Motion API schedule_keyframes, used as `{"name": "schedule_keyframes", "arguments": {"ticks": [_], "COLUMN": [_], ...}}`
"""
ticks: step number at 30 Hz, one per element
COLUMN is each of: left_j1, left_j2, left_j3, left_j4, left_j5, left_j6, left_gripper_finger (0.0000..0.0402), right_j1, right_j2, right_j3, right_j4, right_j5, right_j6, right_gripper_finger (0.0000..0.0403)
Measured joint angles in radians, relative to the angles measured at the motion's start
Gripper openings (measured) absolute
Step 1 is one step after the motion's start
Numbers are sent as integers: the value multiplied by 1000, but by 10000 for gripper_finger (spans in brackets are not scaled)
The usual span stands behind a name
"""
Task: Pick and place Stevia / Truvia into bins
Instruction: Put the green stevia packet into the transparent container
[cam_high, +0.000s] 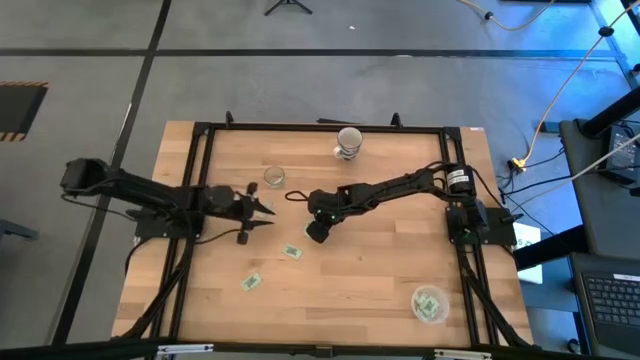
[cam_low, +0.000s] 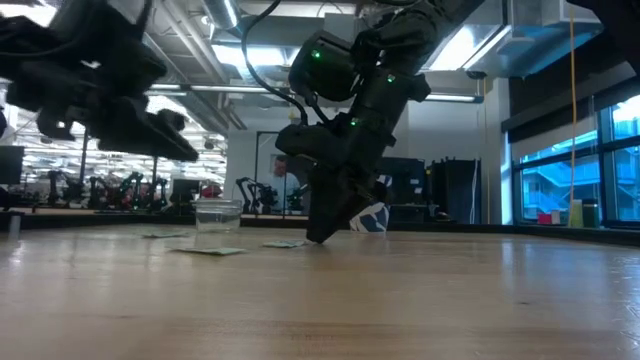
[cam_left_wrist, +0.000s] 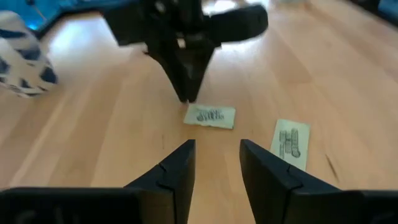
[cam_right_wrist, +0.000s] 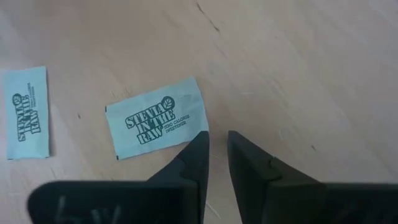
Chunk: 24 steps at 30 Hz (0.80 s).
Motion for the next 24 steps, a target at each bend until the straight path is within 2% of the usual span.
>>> {"name": "schedule_keyframes", "arguments": {"ticks": [5, 14, 21, 24], "left_j1": [-4, -30, -44, -44], "left_j2": [197, 461, 630, 688], "left_j3": [102, 245, 296, 322], "left_j4": [1, 23, 159, 163], "left_j5": [4, 33, 87, 83], "left_j6": [80, 272, 214, 201], "left_gripper_finger": [103, 111, 100, 94], "right_j1": [0, 0, 0, 0], "right_j2": [0, 0, 0, 0], "right_j3": [0, 1, 1, 1], "right_j4": [0, 5, 6, 13], "right_j5": [-4, -27, -31, -31], "right_j6": [0, 26, 24, 24], "right_gripper_finger": [62, 62, 62, 62]}}
